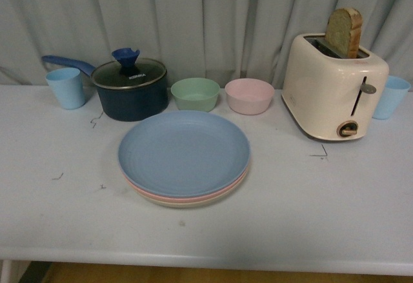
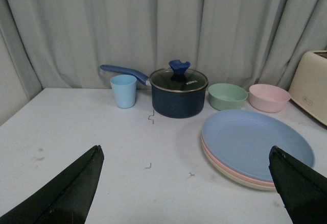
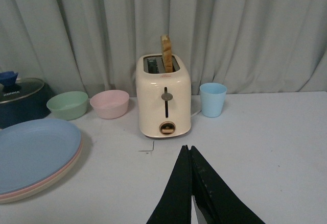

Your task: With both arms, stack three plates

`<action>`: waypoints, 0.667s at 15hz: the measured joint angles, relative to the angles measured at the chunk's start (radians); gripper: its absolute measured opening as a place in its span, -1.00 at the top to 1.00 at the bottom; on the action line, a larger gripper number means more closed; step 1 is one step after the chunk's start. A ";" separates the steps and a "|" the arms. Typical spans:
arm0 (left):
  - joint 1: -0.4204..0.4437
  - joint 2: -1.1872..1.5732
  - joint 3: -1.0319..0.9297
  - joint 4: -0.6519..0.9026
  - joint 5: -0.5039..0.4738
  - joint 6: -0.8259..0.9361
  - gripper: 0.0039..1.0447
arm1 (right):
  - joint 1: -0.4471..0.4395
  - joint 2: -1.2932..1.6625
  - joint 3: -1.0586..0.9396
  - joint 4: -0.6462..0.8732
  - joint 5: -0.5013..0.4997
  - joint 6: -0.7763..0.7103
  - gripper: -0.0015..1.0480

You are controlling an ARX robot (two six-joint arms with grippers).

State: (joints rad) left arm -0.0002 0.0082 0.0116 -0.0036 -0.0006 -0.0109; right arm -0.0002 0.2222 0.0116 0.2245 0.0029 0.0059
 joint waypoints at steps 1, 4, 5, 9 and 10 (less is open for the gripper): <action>0.000 0.000 0.000 0.000 0.000 0.000 -0.88 | 0.000 -0.018 0.000 -0.019 0.000 0.000 0.96; 0.000 0.000 0.000 0.000 0.000 0.000 -0.88 | 0.000 -0.122 0.000 -0.166 0.000 0.000 0.96; 0.000 0.000 0.000 0.000 -0.001 0.000 -0.88 | 0.000 -0.217 0.000 -0.223 -0.003 0.000 0.96; 0.000 0.000 0.000 0.000 0.000 0.000 -0.88 | 0.000 -0.218 0.000 -0.228 -0.003 -0.001 0.70; 0.000 0.000 0.000 0.000 0.000 0.000 -0.88 | 0.000 -0.218 0.000 -0.228 -0.003 -0.001 0.01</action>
State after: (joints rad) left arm -0.0002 0.0082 0.0116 -0.0032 -0.0002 -0.0109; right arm -0.0002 0.0044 0.0116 -0.0036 0.0002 0.0048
